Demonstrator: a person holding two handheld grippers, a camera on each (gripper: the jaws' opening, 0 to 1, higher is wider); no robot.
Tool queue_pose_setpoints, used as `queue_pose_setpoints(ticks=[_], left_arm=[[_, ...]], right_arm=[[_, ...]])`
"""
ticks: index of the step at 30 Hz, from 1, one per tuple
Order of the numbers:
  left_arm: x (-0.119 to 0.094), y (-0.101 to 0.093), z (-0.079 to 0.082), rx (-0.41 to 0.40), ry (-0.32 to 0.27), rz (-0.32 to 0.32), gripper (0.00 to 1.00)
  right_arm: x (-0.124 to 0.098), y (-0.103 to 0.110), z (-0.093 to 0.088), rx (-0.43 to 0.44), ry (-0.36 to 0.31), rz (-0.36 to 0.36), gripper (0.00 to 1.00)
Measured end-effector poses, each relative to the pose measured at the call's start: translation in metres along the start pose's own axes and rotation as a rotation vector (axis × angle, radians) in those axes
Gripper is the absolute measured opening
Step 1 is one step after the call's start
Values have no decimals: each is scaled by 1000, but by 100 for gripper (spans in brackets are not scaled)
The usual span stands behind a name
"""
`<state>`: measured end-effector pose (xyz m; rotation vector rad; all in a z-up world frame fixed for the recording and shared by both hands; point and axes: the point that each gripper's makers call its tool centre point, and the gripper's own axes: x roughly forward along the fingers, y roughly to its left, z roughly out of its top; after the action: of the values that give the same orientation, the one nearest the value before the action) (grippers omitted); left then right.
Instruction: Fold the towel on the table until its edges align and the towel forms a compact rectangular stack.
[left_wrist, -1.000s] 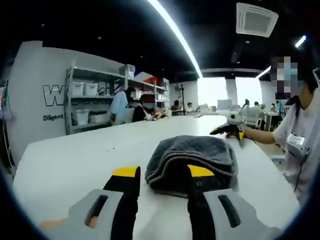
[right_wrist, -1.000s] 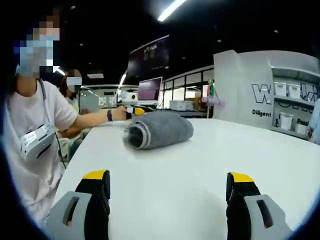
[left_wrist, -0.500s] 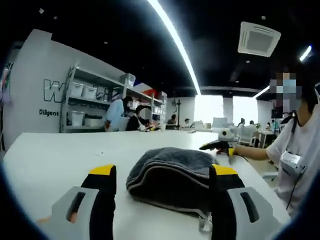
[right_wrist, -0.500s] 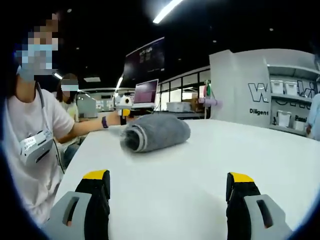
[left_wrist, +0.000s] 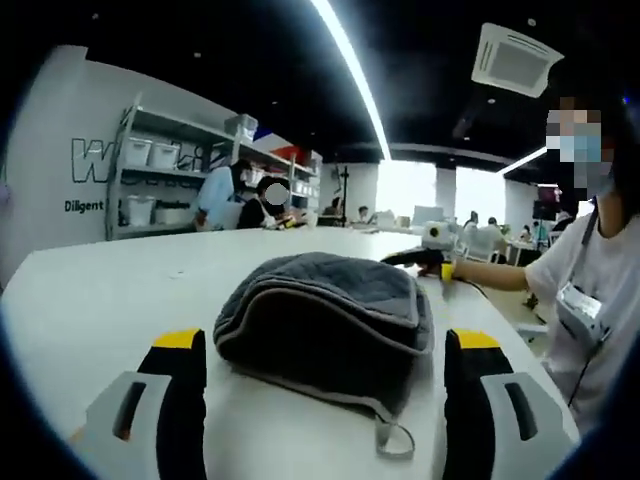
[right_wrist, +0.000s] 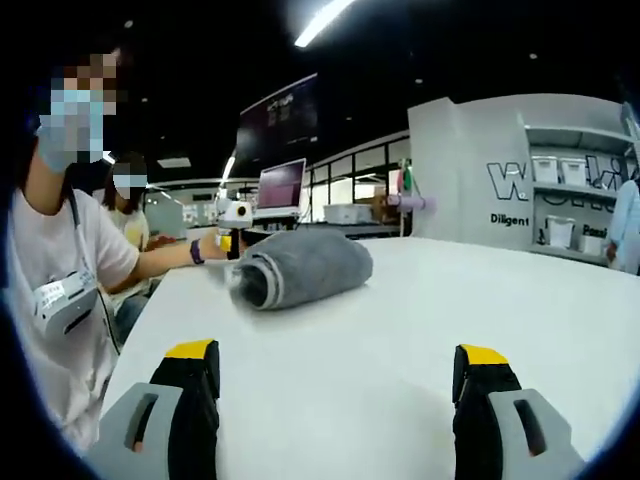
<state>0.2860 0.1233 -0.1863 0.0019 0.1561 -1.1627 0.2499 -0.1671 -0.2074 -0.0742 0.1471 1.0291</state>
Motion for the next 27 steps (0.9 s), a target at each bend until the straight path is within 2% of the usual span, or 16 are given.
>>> queue_pose_setpoints(ticks=[8,9,13,27], left_arm=[[1,-4,-1,-11,8,-16,99],[2,-4,-4,-12,19,-9,99],[1,-1,-4,-10,20,6,99],[-2,5,-3,-17,12,17,99]], right_arm=[[9,1,6,15,-21,-21,98],[16,2,10,26,-40,-34,98],[32,10,13,18,-42,-36,95],[101,60,19,-41,-16,48,93]])
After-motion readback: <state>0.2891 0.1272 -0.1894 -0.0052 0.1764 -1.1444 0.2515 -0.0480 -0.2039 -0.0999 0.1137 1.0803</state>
